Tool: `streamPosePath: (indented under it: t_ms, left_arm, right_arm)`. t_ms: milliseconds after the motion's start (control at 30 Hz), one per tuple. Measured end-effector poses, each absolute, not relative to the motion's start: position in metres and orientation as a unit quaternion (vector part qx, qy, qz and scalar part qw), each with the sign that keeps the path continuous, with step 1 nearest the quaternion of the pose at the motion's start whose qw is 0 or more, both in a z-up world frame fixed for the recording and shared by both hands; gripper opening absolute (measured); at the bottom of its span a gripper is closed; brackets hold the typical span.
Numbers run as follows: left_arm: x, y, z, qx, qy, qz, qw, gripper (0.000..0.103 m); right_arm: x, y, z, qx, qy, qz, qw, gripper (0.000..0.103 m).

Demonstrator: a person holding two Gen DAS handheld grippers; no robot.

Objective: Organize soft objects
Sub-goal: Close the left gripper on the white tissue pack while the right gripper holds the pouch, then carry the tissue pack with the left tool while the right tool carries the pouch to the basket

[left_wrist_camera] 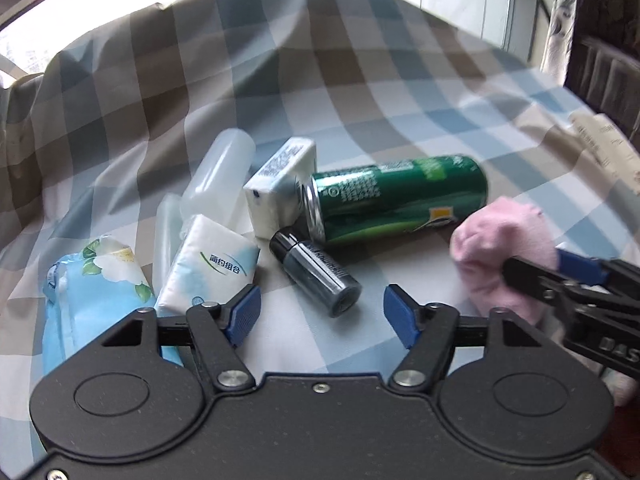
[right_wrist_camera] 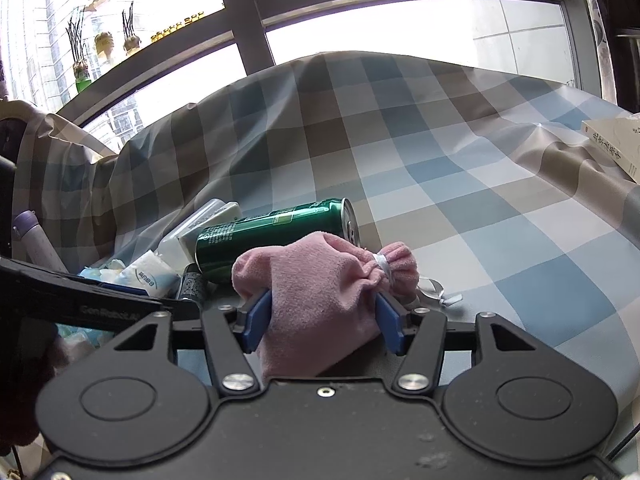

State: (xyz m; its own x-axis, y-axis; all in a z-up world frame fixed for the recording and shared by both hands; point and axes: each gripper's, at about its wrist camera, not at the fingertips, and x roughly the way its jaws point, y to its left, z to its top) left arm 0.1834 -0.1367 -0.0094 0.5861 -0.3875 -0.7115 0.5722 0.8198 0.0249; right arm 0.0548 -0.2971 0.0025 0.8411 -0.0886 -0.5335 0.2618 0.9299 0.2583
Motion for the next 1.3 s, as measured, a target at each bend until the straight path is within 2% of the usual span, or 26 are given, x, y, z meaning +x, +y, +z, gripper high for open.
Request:
streamPosePath:
  t_ms: [67, 167, 300, 600, 633, 733, 867, 967, 1167, 1300]
  left_arm:
    - [0.182, -0.129, -0.003, 0.117, 0.355, -0.246, 0.894, 0.068]
    - [0.189, -0.12, 0.001, 0.12, 0.342, -0.206, 0.909, 0.076]
    - [0.198, -0.126, -0.008, 0.193, 0.335, -0.184, 0.904, 0.08]
    - [0.195, -0.154, -0.038, 0.342, 0.302, -0.165, 0.875, 0.079]
    - [0.195, -0.157, -0.041, 0.355, 0.302, -0.166, 0.869, 0.069]
    - [0.199, -0.158, -0.04, 0.345, 0.314, -0.171, 0.868, 0.05]
    - [0.206, -0.144, -0.024, 0.269, 0.336, -0.176, 0.885, 0.05]
    - [0.202, -0.13, -0.008, 0.211, 0.345, -0.186, 0.895, 0.05]
    - [0.173, -0.109, 0.013, 0.158, 0.35, -0.206, 0.9, 0.05]
    - [0.156, -0.093, 0.019, 0.12, 0.365, -0.214, 0.898, 0.05]
  right_arm:
    - [0.055, -0.298, 0.002, 0.165, 0.266, -0.092, 0.945, 0.055]
    - [0.057, -0.298, 0.001, 0.167, 0.269, -0.093, 0.944, 0.057]
    - [0.057, -0.297, 0.001, 0.165, 0.27, -0.092, 0.944, 0.057]
    - [0.057, -0.298, 0.001, 0.169, 0.269, -0.093, 0.944, 0.058]
    - [0.057, -0.298, 0.001, 0.169, 0.269, -0.093, 0.944, 0.058]
    - [0.057, -0.298, 0.001, 0.17, 0.268, -0.093, 0.944, 0.059]
    - [0.056, -0.299, 0.001, 0.171, 0.266, -0.094, 0.944, 0.061]
    - [0.055, -0.299, 0.0, 0.168, 0.262, -0.1, 0.945, 0.068]
    - [0.053, -0.301, 0.0, 0.163, 0.242, -0.13, 0.948, 0.103]
    - [0.053, -0.303, -0.001, 0.172, 0.228, -0.133, 0.949, 0.102]
